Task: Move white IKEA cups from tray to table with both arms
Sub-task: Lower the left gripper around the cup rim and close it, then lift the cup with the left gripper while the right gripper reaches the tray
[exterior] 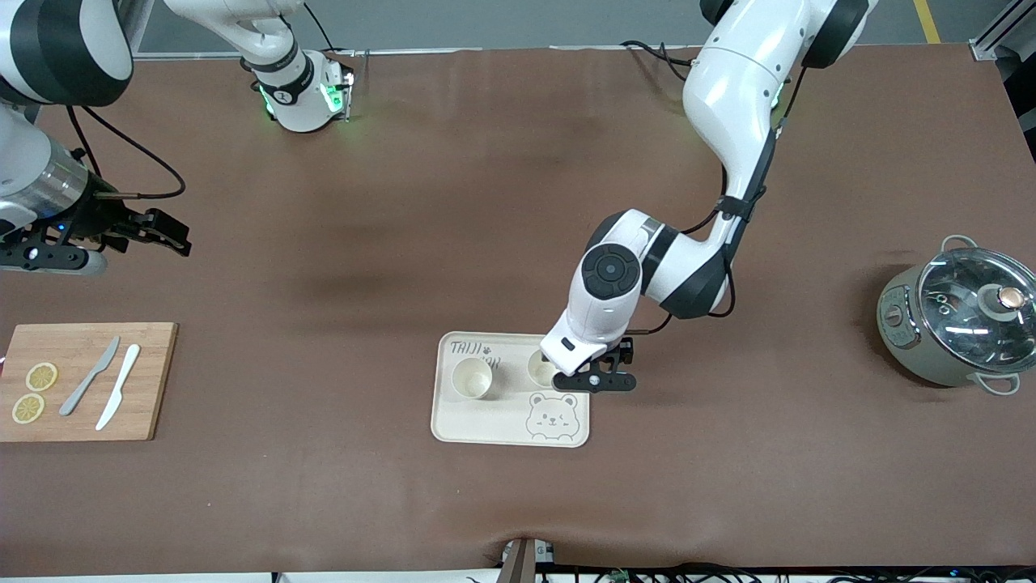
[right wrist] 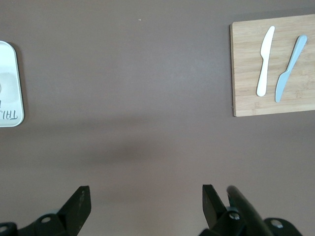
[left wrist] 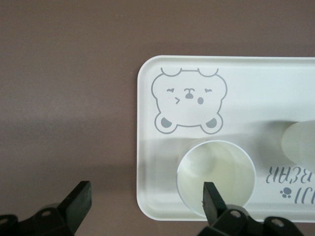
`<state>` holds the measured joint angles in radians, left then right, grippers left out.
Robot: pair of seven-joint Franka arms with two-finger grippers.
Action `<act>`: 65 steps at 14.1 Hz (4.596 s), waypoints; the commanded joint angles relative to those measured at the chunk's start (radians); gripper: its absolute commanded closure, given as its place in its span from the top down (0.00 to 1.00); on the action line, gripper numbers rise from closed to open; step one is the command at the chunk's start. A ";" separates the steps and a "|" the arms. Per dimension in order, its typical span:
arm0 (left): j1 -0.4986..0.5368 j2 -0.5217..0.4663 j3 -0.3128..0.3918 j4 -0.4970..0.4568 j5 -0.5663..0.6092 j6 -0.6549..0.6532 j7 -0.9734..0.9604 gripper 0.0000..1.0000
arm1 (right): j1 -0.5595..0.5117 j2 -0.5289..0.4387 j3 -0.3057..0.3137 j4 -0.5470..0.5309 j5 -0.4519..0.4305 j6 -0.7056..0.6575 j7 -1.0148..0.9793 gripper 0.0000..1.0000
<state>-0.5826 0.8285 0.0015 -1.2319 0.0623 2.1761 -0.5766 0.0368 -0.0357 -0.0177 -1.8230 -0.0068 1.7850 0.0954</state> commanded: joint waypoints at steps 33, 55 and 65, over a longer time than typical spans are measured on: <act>-0.034 0.116 0.018 0.028 0.017 0.165 -0.075 1.00 | 0.003 -0.006 0.002 0.001 -0.013 0.007 -0.003 1.00; 0.009 -0.072 0.005 -0.159 0.011 0.154 -0.042 0.00 | 0.027 0.005 0.004 0.018 -0.009 -0.004 0.015 1.00; 0.398 -0.495 -0.259 -0.576 0.011 0.107 0.170 0.00 | 0.314 0.147 0.004 0.022 0.001 0.258 0.574 1.00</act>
<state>-0.2119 0.4294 -0.2428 -1.7070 0.0623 2.3056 -0.4340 0.3208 0.0786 -0.0044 -1.8165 -0.0053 2.0021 0.5892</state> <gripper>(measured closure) 0.965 0.000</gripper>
